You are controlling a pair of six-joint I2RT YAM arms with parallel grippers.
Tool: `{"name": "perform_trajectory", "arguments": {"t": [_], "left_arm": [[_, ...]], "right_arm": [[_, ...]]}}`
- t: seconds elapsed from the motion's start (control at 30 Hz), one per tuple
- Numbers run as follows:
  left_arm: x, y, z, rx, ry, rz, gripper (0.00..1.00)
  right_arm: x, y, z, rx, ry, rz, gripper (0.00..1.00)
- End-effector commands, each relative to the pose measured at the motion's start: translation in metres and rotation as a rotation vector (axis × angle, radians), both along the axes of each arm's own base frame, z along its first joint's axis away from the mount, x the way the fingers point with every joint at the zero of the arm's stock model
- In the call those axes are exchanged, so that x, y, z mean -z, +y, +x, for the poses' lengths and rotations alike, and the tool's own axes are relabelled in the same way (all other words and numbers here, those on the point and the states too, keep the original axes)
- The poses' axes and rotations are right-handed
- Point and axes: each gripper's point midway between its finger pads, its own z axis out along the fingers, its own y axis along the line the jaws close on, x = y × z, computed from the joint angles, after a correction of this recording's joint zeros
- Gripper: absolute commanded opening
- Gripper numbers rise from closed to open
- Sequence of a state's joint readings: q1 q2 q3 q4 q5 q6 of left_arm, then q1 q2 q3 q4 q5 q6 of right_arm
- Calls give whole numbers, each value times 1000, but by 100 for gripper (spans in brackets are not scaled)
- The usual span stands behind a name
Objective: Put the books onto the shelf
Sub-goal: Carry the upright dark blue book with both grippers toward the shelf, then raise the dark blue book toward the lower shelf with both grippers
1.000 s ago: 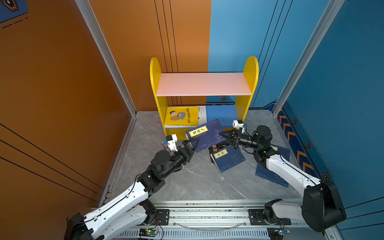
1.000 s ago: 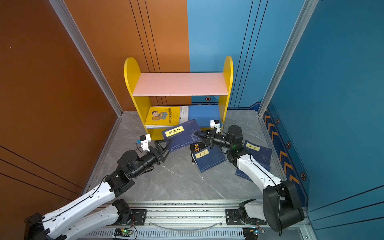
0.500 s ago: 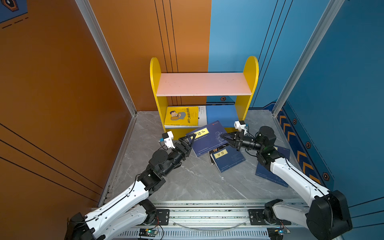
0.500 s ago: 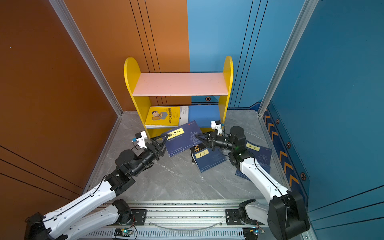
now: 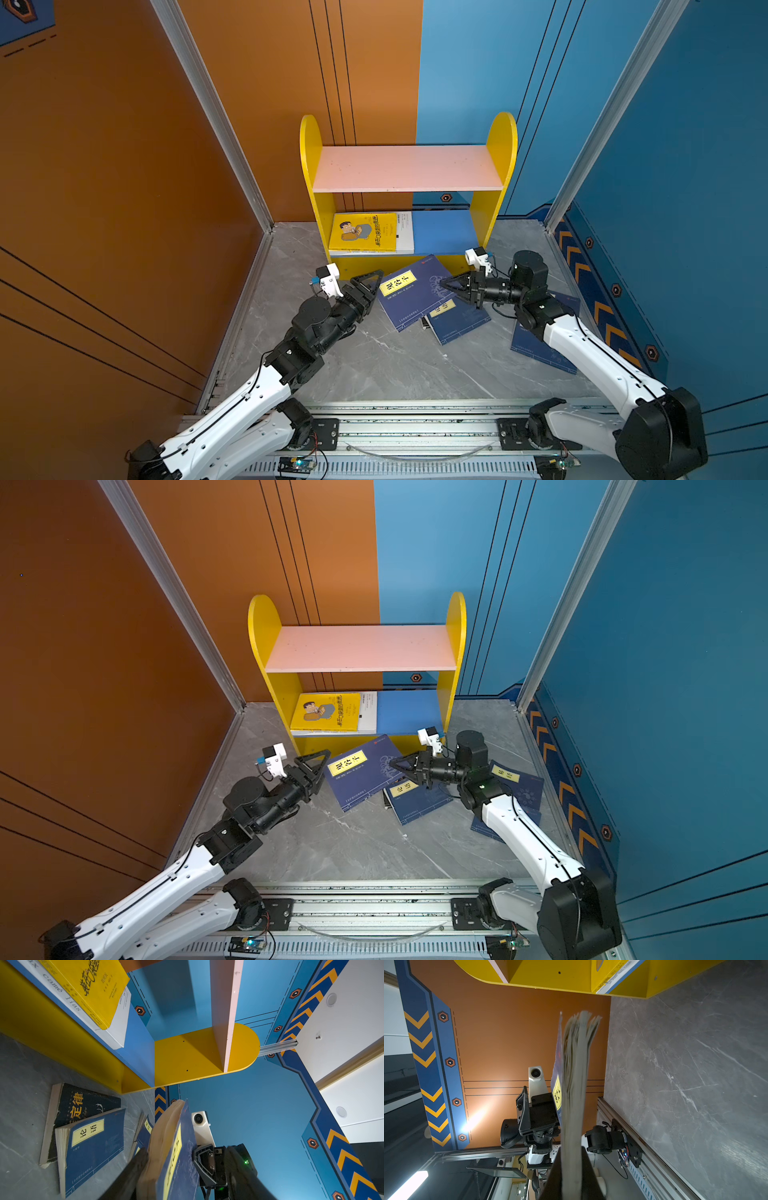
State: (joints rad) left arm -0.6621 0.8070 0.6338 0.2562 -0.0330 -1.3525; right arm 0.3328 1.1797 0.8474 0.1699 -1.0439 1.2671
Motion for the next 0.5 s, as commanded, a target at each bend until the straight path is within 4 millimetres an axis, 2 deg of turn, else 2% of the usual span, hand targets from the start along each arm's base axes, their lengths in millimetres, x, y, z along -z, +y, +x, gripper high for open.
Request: {"name": "perform_trajectory", "arguments": {"t": [0.0,0.33,0.47], "left_arm": [[-9,-4,-2,22,-22,21,50],[-2,0,-2,1,2,137,17],[1,0,-3,0,8,173,8]], "right_arm": [[-23,4,-9,-39,-83,16,12],[-22,4,-9,-33,-77,14,12],[-23,4,-8,-34,-76,15,12]]}}
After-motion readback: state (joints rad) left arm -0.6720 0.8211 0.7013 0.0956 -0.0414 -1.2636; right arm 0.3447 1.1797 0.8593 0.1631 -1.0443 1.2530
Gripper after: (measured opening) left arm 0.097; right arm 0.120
